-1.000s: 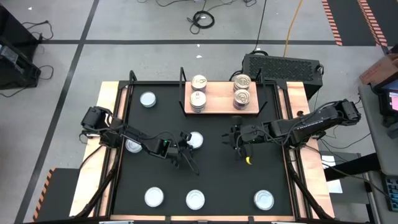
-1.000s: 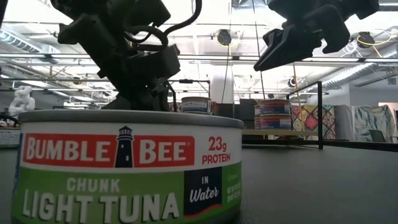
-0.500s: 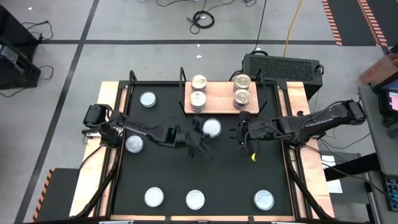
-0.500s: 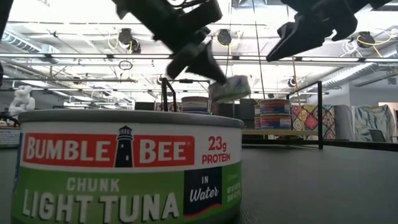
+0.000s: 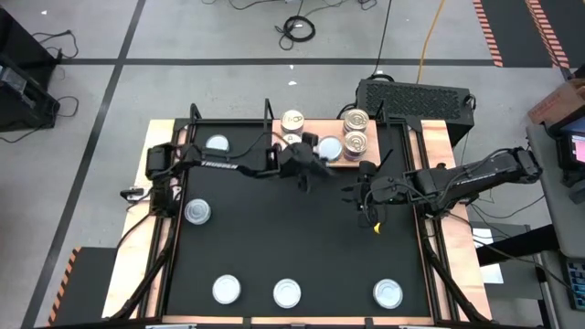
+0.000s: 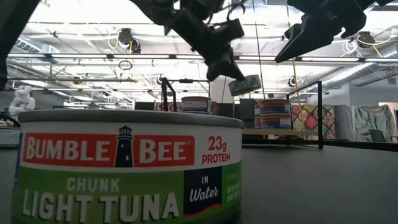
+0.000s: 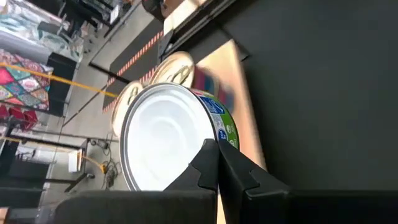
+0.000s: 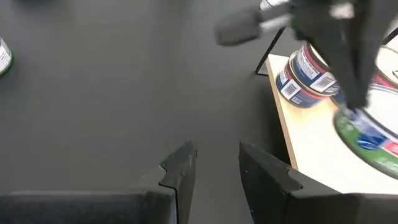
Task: Stack canned seafood by type on shelf
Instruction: Put the green tuna can on the shelf
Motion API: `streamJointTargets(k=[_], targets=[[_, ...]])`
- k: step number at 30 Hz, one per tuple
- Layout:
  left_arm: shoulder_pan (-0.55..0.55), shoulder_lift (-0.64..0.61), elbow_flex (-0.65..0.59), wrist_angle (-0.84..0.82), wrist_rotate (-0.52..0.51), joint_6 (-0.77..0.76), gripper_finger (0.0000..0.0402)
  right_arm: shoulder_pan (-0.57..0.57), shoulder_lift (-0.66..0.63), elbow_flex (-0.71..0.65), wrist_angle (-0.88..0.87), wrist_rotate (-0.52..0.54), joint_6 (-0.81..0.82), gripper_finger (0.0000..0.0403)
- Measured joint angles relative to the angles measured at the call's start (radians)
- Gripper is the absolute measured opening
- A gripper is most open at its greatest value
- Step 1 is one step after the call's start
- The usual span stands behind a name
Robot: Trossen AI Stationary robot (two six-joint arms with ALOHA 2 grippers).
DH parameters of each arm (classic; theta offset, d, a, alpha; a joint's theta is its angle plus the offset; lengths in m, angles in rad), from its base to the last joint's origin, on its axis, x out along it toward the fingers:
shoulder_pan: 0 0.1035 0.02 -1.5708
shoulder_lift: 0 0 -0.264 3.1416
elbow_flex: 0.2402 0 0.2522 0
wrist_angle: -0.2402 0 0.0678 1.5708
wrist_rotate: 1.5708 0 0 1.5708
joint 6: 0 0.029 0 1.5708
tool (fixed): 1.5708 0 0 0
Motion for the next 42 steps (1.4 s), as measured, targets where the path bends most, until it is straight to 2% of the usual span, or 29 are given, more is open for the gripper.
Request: streamJointTargets(k=[11, 15, 26, 35, 42], targets=[[0.105, 0.174, 0.204, -0.114, 0.026, 0.003, 0.0000, 0.000, 0.000, 0.000, -0.035, 0.021, 0.009, 0.0116], [0.120, 0.206, 0.211, -0.118, 0.024, 0.003, 0.0000, 0.000, 0.000, 0.000, -0.062, 0.051, 0.023, 0.0116], [0.174, 0.210, 0.212, -0.124, 0.042, 0.003, 0.0000, 0.000, 0.000, 0.000, -0.051, 0.052, 0.026, 0.0116], [0.203, 0.239, 0.212, -0.049, 0.050, 0.026, 0.0000, 0.000, 0.000, 0.000, -0.015, 0.075, 0.007, 0.0116], [0.210, 0.307, 0.257, -0.041, 0.053, 0.029, 0.0000, 0.000, 0.000, 0.000, -0.010, 0.080, 0.007, 0.0116]])
